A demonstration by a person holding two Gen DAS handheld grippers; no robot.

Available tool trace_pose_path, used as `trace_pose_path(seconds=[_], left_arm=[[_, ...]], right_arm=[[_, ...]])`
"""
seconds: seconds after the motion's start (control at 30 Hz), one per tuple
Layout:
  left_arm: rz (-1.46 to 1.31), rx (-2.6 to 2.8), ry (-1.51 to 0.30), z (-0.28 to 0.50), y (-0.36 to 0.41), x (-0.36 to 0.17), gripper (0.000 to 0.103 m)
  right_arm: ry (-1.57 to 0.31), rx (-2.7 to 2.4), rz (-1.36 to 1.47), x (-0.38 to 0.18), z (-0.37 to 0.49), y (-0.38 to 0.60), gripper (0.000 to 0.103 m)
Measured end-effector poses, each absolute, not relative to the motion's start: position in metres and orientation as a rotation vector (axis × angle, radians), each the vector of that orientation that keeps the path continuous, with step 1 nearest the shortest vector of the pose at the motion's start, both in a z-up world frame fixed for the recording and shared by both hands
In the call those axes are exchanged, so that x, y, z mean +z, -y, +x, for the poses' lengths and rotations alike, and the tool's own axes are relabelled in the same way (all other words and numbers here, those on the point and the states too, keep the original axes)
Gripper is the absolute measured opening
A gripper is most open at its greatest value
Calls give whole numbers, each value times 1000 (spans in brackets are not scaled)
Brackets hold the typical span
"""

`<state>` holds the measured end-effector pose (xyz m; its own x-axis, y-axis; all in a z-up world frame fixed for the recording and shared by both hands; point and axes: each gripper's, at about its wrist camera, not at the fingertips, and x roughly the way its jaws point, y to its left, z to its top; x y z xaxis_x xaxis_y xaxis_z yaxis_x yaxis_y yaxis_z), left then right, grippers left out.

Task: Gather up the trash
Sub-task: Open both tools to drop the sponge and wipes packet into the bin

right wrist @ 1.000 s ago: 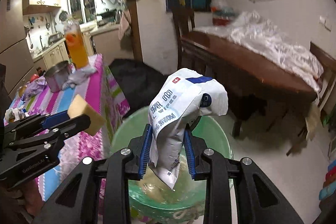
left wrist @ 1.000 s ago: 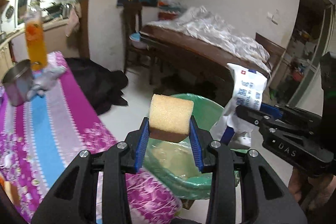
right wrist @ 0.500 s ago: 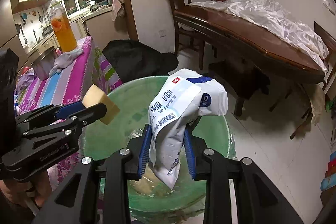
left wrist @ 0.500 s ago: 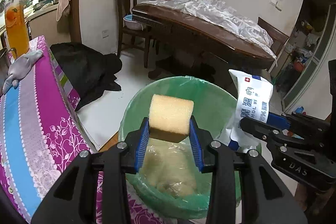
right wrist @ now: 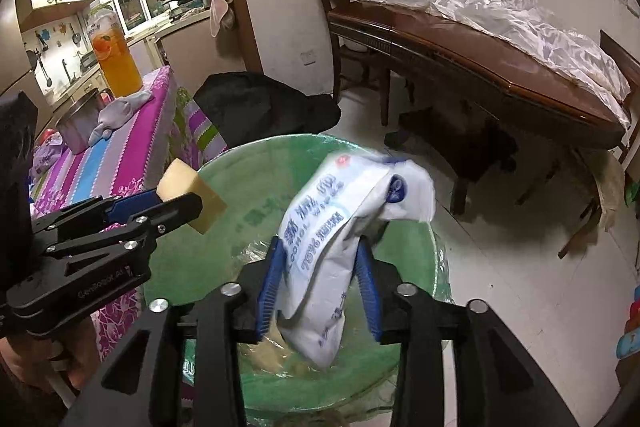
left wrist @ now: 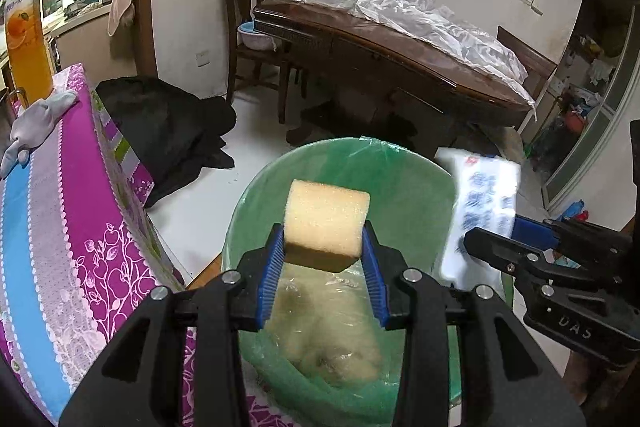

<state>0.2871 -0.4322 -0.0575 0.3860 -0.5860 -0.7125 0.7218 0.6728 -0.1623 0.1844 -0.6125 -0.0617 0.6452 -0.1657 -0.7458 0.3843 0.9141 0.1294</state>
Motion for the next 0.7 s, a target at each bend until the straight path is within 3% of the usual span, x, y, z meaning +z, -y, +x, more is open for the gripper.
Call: trace_pose_path(seconds=[0.03, 0.1, 0.47, 0.7], left_arm=[[186, -837, -828, 288, 433, -59, 53], [189, -822, -818, 289, 433, -59, 65], [188, -812, -814, 287, 427, -58, 65], [187, -765, -755, 277, 384, -40, 70]], right_arm=[[-805, -318, 291, -61, 183, 613, 58], [-787, -324, 294, -58, 180, 614, 60], [-747, -339, 302, -52, 167, 614, 62], [-562, -331, 276, -19, 136, 581, 89]])
